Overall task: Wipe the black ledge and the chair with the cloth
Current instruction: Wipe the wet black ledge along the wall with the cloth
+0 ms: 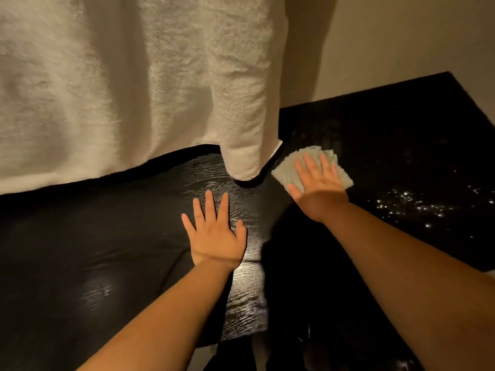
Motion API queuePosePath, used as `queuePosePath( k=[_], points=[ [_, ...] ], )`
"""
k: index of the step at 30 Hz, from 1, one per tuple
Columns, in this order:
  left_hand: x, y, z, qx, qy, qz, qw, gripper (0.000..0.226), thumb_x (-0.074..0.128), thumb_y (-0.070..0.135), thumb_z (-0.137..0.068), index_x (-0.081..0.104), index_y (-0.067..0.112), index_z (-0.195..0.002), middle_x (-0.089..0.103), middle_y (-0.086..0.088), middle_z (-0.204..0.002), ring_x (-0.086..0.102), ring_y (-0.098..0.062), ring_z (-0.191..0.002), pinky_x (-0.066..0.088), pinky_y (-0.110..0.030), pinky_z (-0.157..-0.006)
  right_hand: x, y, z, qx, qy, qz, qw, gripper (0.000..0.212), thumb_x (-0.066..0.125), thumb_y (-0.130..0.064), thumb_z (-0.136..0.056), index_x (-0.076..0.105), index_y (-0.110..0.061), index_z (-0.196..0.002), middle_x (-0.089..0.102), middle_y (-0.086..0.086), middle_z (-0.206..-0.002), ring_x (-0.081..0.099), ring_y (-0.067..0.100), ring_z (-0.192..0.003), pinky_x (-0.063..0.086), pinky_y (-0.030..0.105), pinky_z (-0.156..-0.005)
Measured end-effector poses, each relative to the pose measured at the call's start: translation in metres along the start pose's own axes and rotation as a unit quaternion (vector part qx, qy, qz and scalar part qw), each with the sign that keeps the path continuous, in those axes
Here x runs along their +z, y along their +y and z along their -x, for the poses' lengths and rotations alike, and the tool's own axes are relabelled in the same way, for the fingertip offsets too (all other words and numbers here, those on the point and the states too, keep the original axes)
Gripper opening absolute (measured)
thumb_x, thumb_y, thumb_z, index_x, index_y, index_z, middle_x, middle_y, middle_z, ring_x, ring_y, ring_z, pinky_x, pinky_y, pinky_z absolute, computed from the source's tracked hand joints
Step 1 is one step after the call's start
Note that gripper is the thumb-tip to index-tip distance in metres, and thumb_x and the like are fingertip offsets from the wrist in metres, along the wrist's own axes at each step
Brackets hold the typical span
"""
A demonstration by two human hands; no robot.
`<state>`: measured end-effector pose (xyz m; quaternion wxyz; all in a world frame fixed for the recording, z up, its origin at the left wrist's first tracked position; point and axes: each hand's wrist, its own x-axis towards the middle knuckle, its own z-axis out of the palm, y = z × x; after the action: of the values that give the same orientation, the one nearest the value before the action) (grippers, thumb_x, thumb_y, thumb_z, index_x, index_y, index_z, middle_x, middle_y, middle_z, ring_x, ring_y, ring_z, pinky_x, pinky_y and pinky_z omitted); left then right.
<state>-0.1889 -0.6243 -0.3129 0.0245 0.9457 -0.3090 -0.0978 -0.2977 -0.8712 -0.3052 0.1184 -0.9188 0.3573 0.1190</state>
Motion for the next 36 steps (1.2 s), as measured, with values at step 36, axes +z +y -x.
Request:
queuePosePath(
  k=[36],
  points=[
    [-0.008, 0.003, 0.001, -0.003, -0.001, 0.023, 1.0, 0.074, 0.031, 0.061, -0.099, 0.012, 0.037, -0.166, 0.001, -0.001, -0.176, -0.004, -0.032, -0.161, 0.0, -0.061, -0.128, 0.042, -0.01, 0.099, -0.206, 0.019, 0.024, 0.978, 0.076, 0.029, -0.062, -0.095, 0.026, -0.024, -0.161, 0.012, 0.008, -0.171, -0.003, 0.042, -0.156, 0.002, 0.061, -0.124]
  ],
)
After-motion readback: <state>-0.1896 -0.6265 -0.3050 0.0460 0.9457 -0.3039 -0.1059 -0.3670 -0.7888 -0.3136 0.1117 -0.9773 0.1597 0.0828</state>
